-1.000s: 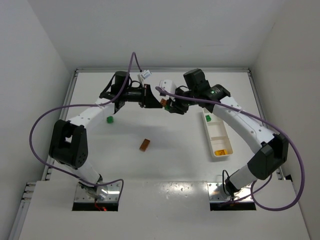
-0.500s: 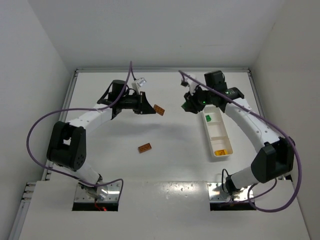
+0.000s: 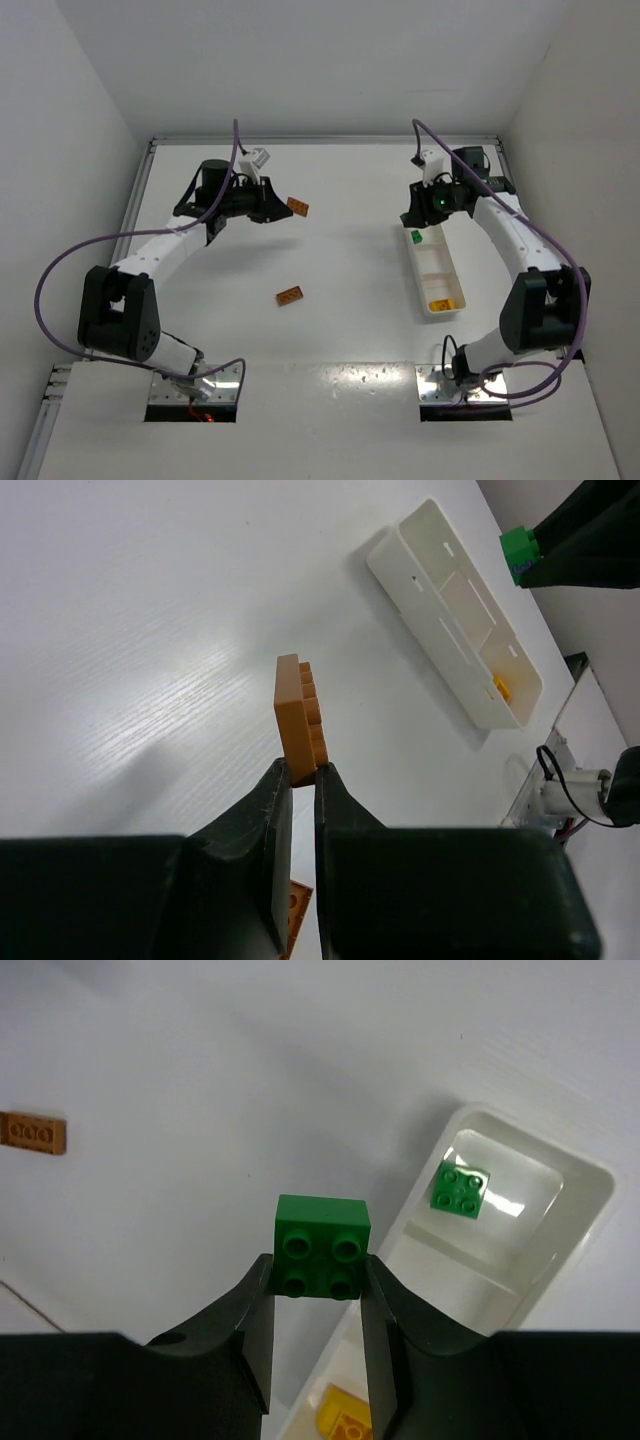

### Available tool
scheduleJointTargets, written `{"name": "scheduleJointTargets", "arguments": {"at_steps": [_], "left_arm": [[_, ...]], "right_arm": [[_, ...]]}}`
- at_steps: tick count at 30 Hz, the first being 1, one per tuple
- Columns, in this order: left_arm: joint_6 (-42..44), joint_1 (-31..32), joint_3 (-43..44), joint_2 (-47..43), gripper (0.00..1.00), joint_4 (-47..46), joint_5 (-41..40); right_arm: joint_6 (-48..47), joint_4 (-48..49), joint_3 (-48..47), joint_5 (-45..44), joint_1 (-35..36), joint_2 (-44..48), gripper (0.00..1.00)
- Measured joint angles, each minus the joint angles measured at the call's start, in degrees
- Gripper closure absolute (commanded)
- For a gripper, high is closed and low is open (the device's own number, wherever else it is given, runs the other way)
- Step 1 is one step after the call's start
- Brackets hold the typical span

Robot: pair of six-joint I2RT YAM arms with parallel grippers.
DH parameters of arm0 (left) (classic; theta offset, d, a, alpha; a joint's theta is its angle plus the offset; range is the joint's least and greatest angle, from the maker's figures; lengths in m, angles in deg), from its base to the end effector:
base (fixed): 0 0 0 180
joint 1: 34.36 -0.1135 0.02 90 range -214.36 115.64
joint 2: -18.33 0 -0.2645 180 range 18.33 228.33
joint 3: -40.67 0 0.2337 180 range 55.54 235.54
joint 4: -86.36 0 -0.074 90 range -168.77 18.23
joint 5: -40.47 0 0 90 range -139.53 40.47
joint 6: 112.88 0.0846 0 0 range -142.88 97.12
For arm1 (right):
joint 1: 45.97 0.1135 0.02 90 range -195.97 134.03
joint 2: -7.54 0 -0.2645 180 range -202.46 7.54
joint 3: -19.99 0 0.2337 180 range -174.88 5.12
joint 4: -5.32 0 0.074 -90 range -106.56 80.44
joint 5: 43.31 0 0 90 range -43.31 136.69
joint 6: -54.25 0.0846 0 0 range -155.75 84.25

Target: Sort the legos into containers by color

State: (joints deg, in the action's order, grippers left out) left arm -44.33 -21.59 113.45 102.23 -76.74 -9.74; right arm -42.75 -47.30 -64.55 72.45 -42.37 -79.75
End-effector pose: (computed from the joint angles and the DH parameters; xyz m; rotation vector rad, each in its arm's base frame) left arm 0.3234 -0.1288 0.2661 0.2908 2.0894 -1.0773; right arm 0.3233 0.0572 0.2429 -0.4043 2.4481 0.5428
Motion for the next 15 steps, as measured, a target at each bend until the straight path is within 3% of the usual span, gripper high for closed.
{"name": "scheduleJointTargets", "arguments": {"at_steps": [10,15], "left_arm": [[0.94,0.00,-1.42,-0.13,1.00,0.15,-1.31],[1.25,0.00,-1.42,-0.13,1.00,0.07,-1.70]], "right_arm": [[-0.37,-3.74,6.19,-5.11,-3.08,3.85,1.00],[-0.17,-2.19,4.61,-8.79,-3.13,0.22,0.85]]}}
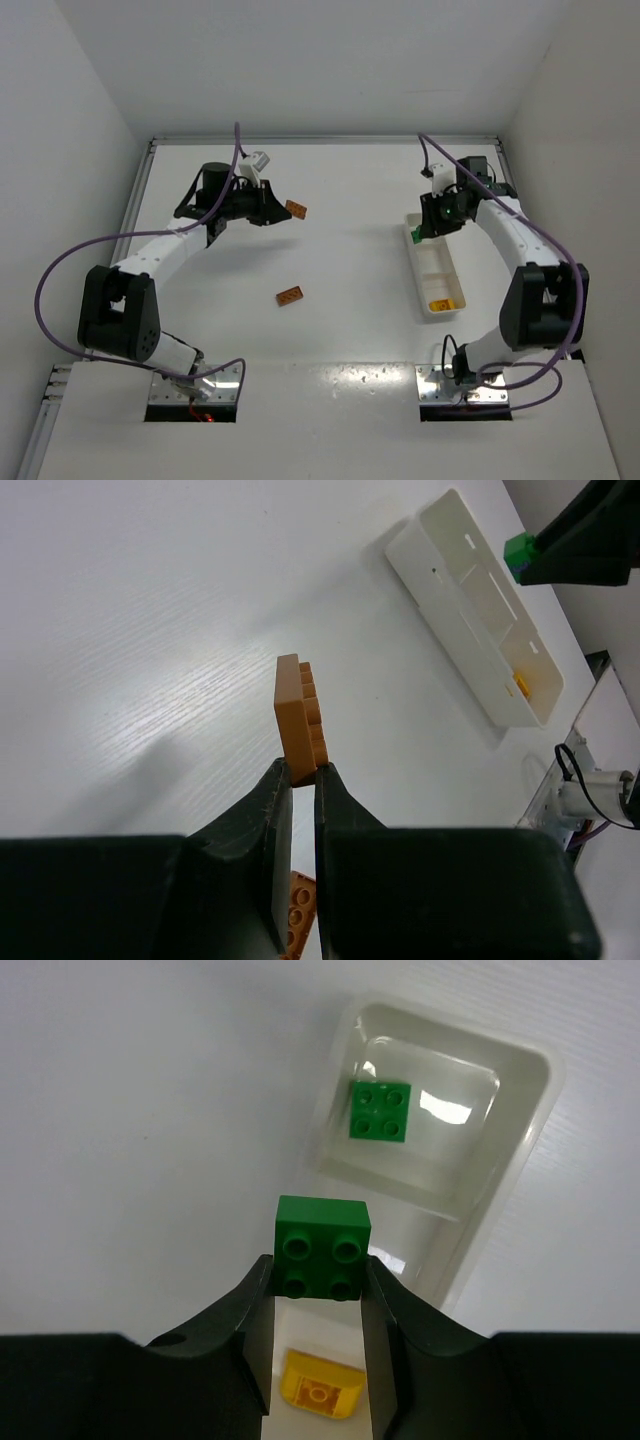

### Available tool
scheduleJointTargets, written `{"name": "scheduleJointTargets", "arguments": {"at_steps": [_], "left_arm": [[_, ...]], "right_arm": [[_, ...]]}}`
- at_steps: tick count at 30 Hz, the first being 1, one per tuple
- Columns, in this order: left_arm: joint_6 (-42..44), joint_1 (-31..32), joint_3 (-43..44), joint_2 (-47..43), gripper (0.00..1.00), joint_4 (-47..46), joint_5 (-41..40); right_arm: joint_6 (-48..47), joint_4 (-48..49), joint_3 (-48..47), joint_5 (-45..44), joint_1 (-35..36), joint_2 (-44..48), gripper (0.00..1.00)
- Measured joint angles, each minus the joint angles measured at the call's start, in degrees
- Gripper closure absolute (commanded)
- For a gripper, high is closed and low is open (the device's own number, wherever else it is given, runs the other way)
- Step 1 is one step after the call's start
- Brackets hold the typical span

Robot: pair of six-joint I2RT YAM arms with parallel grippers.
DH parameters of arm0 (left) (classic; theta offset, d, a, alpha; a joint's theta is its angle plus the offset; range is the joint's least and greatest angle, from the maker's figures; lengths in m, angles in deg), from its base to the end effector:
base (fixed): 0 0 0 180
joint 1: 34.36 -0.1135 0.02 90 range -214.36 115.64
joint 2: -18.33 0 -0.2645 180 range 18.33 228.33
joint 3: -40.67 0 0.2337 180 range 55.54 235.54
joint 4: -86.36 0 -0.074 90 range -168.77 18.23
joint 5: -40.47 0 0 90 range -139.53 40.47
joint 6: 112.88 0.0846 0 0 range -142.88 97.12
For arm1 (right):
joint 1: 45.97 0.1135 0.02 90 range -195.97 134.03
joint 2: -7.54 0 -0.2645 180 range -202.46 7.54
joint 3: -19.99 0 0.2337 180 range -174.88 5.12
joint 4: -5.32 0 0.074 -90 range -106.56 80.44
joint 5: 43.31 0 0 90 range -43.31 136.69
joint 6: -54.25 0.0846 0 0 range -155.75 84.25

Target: Sort the legos into containers by color

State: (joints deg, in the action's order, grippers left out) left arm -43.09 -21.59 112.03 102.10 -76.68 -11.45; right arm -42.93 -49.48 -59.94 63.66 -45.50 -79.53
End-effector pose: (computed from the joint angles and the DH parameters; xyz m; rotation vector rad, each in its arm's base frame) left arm 0.3221 -0.1265 0.2573 0.2847 2.1091 -1.0366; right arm 0.3110 0.0272 0.2119 -0.2718 2.6033 0.3513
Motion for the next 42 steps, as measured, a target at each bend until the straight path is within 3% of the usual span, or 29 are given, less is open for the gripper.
{"name": "scheduleJointTargets", "arguments": {"at_steps": [8,14,16,20,24,34,42], "left_arm": [[0.26,0.00,0.00,0.00,1.00,0.04,-0.79],[0.33,0.00,0.02,0.02,1.00,0.04,-1.01],[0.48,0.26,0.13,0.17,1.00,0.07,-0.81],[1.07,1.95,1.16,1.62,1.00,-0.07,-0.37],[1.29,8.04,2.99,4.42,1.00,-1.31,0.15],[0.00,26.88,22.43,24.96,1.00,-7.48,1.66],[-2.49,33.40,35.21,39.28,0.96,-10.69,1.55]], "right_arm": [[-0.07,2.29,-4.79,-3.45,-0.28,-10.05,0.73],[0.13,3.85,-6.80,-5.38,-0.26,-12.59,0.24],[0.20,4.09,-7.30,-6.29,0.04,-12.76,0.17],[0.55,4.79,-7.65,-7.15,0.15,-12.76,0.16],[3.26,5.01,-7.69,-7.10,-0.24,-10.38,0.16],[14.80,7.89,-2.47,-9.49,-8.24,16.79,0.16],[19.61,3.28,-1.70,-11.96,-12.96,24.76,0.16]]}}
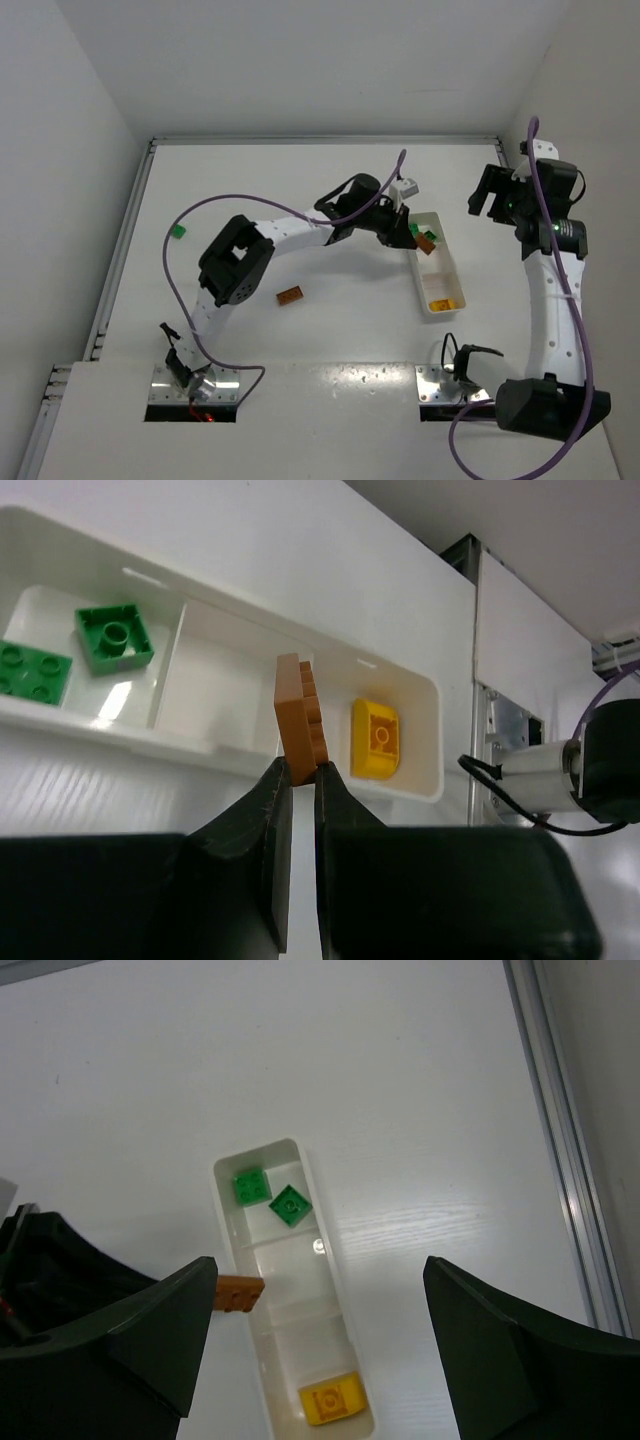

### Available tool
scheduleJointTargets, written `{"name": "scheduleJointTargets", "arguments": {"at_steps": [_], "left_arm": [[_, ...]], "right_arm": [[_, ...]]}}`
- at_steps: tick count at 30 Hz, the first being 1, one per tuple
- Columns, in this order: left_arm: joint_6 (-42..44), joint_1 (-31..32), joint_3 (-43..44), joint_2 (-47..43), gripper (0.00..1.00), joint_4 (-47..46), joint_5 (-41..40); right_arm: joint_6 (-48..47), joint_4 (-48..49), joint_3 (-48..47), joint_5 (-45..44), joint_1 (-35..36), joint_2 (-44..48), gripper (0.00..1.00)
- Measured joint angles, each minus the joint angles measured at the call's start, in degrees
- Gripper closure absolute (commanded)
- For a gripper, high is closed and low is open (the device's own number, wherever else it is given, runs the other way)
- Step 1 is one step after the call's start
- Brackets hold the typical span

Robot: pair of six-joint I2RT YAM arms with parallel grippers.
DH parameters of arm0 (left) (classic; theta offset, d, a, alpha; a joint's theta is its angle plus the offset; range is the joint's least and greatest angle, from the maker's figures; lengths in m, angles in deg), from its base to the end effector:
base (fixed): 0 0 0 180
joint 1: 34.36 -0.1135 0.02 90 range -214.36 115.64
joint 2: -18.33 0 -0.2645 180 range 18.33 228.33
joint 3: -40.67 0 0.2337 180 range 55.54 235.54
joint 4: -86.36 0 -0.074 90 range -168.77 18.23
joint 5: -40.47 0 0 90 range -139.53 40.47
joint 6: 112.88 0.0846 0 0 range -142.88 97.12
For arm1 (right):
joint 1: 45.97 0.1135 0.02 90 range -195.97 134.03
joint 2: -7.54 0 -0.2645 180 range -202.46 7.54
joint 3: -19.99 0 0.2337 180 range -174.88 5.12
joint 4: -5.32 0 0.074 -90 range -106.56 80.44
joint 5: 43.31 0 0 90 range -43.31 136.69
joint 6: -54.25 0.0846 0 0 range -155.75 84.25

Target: Sort the legos into containers by color

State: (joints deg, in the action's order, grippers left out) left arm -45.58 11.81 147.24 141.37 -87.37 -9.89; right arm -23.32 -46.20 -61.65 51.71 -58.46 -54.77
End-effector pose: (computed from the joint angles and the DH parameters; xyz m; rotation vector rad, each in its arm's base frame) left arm 0.3189 -0.4101 0.2152 0.9248 1.9638 -1.4214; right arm 0.2472 -0.0472 0.3407 0.4094 2.0919 0.0928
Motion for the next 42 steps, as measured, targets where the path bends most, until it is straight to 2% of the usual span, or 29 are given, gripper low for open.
{"name": "scheduleJointTargets", "arguments": {"at_steps": [7,15,16,19,21,23,26,30,36,39,42], "left_arm": [[-2.54,2.84,12.79,10.51,0.91,-1.68,-0.68],[-1.81,4.74,14.43,13.05,0.90,-0.04,-1.53],[-1.51,4.74,14.38,13.05,0.86,0.00,-1.55],[-0.42,4.57,12.92,12.96,0.44,0.02,-1.53],[-0.15,4.28,10.88,12.90,0.30,0.00,-1.66],[-0.22,4.09,9.66,12.22,0.25,-1.20,-2.19],[-1.29,3.19,6.73,10.32,0.23,-2.62,-2.67],[-6.71,0.39,-1.55,3.69,0.23,-9.20,-2.32],[-17.11,-6.19,-2.40,-7.17,0.23,-18.08,-0.85],[-20.39,-10.27,-4.98,-15.65,0.23,-19.61,-1.18],[-20.15,-17.09,-11.06,-26.25,0.23,-16.76,-3.23]], "right_arm": [[-0.24,-3.80,0.20,0.00,-1.60,2.58,0.16],[-3.17,-6.01,0.20,1.20,-2.12,2.58,0.16],[-3.41,-5.99,0.20,1.46,-2.19,2.54,0.16],[-3.82,-5.92,0.20,2.12,-2.45,1.97,0.16],[-3.96,-5.84,0.20,2.97,-2.45,1.03,0.16],[-4.28,-5.86,0.20,3.87,-2.45,-0.11,0.16],[-5.27,-5.84,0.20,5.73,-2.45,-1.03,0.18],[-9.05,-4.52,0.83,10.64,-2.36,-0.39,0.19],[-14.97,-2.43,2.86,22.45,-1.36,-0.70,0.28],[-18.49,-1.95,2.62,26.62,4.74,-4.31,0.28],[-23.21,-1.49,1.07,28.00,16.83,-10.08,0.28]]}}
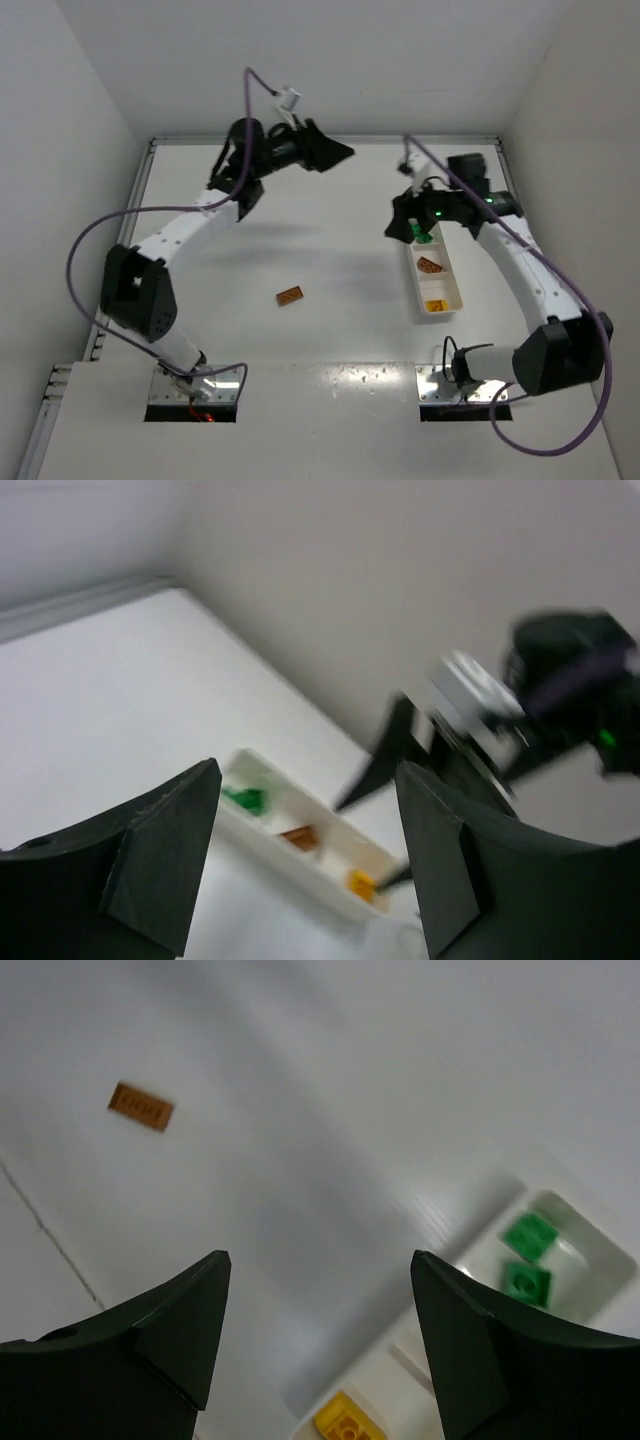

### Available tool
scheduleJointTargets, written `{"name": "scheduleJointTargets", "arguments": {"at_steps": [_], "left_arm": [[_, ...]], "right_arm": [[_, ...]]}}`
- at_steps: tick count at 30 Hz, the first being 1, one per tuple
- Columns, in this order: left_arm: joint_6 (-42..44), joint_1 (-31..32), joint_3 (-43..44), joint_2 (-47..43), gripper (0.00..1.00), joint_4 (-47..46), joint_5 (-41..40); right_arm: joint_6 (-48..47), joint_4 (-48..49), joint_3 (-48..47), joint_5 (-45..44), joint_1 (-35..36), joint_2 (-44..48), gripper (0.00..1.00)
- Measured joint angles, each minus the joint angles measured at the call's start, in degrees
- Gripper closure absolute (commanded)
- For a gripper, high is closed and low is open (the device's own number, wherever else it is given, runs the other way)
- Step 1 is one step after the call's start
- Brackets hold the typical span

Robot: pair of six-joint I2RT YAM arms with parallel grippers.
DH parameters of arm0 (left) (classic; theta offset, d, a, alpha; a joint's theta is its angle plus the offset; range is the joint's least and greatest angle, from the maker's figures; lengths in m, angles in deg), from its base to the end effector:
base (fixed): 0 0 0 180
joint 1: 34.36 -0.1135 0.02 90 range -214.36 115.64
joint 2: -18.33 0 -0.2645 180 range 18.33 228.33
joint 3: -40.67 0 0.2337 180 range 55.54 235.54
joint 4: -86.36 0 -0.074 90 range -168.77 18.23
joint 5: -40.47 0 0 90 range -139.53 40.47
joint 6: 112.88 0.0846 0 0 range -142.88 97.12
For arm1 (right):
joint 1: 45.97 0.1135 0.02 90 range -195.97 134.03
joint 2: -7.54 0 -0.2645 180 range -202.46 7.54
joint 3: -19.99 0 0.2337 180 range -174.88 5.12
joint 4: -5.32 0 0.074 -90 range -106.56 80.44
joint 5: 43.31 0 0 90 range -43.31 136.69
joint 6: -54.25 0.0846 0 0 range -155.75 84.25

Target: Sort the legos into containers by color

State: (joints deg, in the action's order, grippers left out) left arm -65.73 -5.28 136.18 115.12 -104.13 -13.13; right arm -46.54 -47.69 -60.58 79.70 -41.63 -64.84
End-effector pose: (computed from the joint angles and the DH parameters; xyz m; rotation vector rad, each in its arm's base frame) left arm 0.3472 -0.2505 0.3937 0.3984 1.5699 -1.4448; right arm 0.2698 0.0667 0.2967 -0.5732 2.2016 0.6151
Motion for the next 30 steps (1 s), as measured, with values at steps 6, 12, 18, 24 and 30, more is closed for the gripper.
{"name": "scheduleJointTargets", "arguments": {"at_steps": [6,12,18,24,30], "left_arm": [[13.86,-16.35,-5.57,-13.60,0.23,25.24,-17.84],[24.59,-29.59,-12.11,-22.97,0.18,44.87,-22.64],[31.52,-43.50,-17.81,-29.27,0.17,57.31,-22.34],[36.30,-51.23,-21.57,-31.26,0.17,64.72,-21.33],[39.50,-57.22,-23.50,-30.40,0.17,67.60,-19.80]], "right_arm": [[-11.30,0.70,-4.48,-0.39,24.15,-13.38,0.24],[-23.10,1.11,-12.85,0.17,33.42,-28.63,0.18],[-33.94,0.26,-16.57,0.44,37.27,-38.69,0.19],[-39.80,0.13,-16.76,0.11,41.75,-42.71,0.25],[-41.03,2.58,-16.76,-0.98,45.03,-43.85,0.26]]}}
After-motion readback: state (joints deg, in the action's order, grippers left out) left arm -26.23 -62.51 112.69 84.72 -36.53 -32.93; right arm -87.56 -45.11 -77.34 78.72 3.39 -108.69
